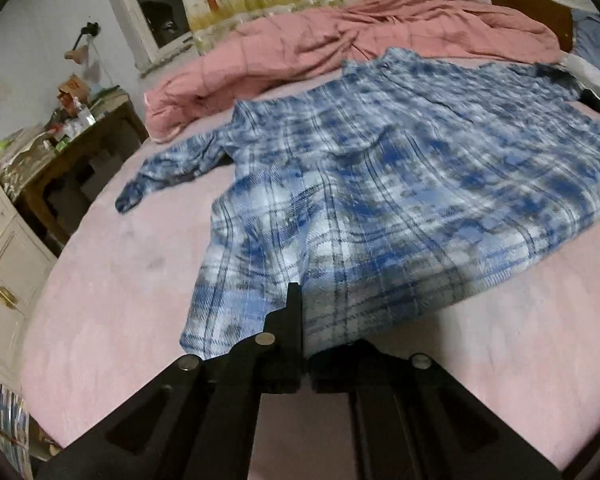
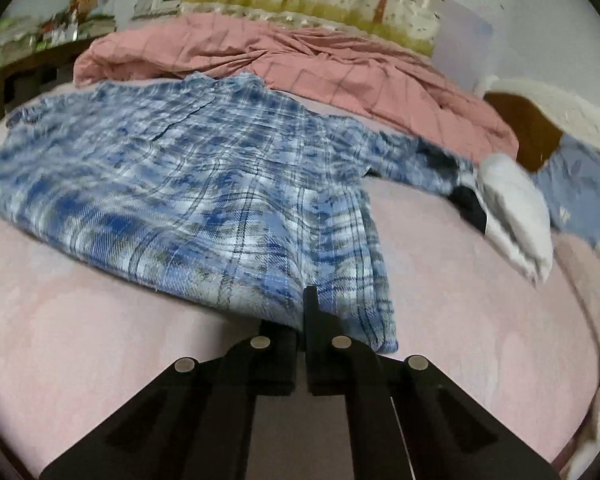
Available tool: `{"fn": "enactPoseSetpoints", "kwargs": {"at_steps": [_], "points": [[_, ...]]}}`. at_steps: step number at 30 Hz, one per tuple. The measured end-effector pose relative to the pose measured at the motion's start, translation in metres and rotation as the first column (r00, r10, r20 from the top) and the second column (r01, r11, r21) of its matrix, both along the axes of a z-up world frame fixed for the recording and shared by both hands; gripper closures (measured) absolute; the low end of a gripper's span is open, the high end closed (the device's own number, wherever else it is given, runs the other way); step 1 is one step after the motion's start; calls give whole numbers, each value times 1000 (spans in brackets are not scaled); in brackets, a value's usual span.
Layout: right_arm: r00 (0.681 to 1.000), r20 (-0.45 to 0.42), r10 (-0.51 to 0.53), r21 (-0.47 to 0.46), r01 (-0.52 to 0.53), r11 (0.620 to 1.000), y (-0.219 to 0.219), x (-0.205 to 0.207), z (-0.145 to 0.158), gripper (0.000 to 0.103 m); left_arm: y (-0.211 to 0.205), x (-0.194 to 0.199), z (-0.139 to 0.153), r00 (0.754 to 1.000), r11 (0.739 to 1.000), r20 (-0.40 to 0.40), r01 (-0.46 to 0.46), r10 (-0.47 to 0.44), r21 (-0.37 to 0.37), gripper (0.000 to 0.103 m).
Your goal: Fold large clothes
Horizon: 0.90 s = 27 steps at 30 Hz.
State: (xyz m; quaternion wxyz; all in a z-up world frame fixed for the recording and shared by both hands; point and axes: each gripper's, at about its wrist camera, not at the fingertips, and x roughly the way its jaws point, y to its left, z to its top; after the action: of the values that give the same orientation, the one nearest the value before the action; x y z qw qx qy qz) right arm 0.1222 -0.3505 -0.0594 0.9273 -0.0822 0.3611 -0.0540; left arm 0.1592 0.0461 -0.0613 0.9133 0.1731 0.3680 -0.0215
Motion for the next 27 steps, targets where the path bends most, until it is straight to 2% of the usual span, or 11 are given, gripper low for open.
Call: {"fn": "enactPoseSetpoints", "kwargs": {"at_steps": [3, 5, 8, 11, 15, 18, 21, 25, 27], "points": [[1000, -3, 7, 8, -7, 1000, 0, -15, 2, 100, 2, -7, 5, 1000, 1000, 4, 7, -7, 8, 100], [1000, 4, 7, 16, -8, 1000, -2, -16, 6, 100, 5, -1, 11, 1000, 1000, 3, 1, -1, -27, 99], [1000, 9, 10, 76, -10, 997, -8, -8, 16, 100, 7, 13, 23, 1000, 998, 14, -2, 3, -69, 96], [999, 30, 19, 111, -22, 994, -12, 8, 32, 100, -4, 28, 34, 999, 998, 40, 6, -3, -60, 96], [998, 59, 15, 79, -20, 997, -8, 45, 54, 100, -8, 69, 53, 999, 994, 33, -19, 23, -106, 98], [998, 61, 6, 55, -10, 998, -7, 90, 64, 100, -6, 105, 59, 998, 990, 18, -55, 58, -127, 98], [999, 34, -11, 56, 9, 998, -11, 127, 60, 100, -5, 146, 56, 997, 988, -30, -77, 73, -134, 98], [999, -1, -32, 55, 32, 998, -18, 161, 43, 100, -17, 173, 40, 997, 996, -44, -64, 62, -57, 96], [1000, -15, -28, 70, 29, 997, -20, 172, 34, 100, -14, 183, 34, 996, 994, -70, -68, 62, -83, 96]]}}
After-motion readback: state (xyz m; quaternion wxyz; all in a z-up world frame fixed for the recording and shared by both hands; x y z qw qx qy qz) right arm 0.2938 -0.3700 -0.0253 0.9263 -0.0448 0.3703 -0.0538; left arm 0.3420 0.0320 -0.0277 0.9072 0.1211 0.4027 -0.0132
